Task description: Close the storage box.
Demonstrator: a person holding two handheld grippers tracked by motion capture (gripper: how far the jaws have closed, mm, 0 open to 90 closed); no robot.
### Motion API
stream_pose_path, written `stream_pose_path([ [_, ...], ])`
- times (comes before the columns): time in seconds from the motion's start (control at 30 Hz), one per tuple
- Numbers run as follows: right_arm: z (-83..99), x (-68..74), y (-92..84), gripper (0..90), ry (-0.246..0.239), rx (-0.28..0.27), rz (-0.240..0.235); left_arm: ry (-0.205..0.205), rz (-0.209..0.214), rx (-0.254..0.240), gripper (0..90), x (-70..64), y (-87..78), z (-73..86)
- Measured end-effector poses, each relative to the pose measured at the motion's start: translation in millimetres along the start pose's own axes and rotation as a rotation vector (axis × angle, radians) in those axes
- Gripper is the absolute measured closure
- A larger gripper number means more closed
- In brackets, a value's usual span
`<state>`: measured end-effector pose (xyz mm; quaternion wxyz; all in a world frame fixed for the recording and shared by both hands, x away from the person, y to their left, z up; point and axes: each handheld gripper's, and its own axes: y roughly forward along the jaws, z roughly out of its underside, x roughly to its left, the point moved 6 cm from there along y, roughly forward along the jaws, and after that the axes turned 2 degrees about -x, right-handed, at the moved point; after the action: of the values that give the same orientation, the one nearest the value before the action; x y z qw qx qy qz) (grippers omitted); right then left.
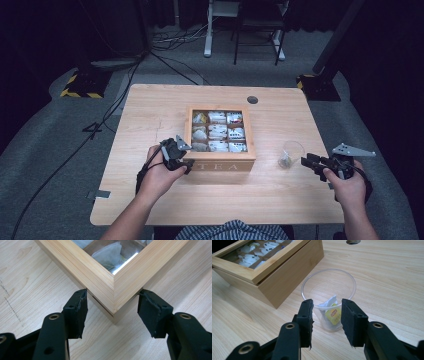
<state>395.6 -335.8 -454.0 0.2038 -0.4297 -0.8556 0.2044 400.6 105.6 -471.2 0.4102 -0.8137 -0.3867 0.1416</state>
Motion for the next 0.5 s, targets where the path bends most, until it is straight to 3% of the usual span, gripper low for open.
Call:
stream_pose_path([
  [0.2,1.6,0.3,1.2,62.2,0.010,0.007,-0.003,-0.007,0.013,-0.003,41.1,0.2,1.9,1.5],
  [0.3,1.0,0.3,2.5,62.1,0.002,0.007,-0.007,-0.016,0.020,-0.042,34.4,-0.5,1.3,1.7],
  [0.5,4.3,0.1,5.5,59.6,0.002,0.016,-0.014,-0.046,0.063,-0.087,28.9,-2.6,-13.1,4.7],
])
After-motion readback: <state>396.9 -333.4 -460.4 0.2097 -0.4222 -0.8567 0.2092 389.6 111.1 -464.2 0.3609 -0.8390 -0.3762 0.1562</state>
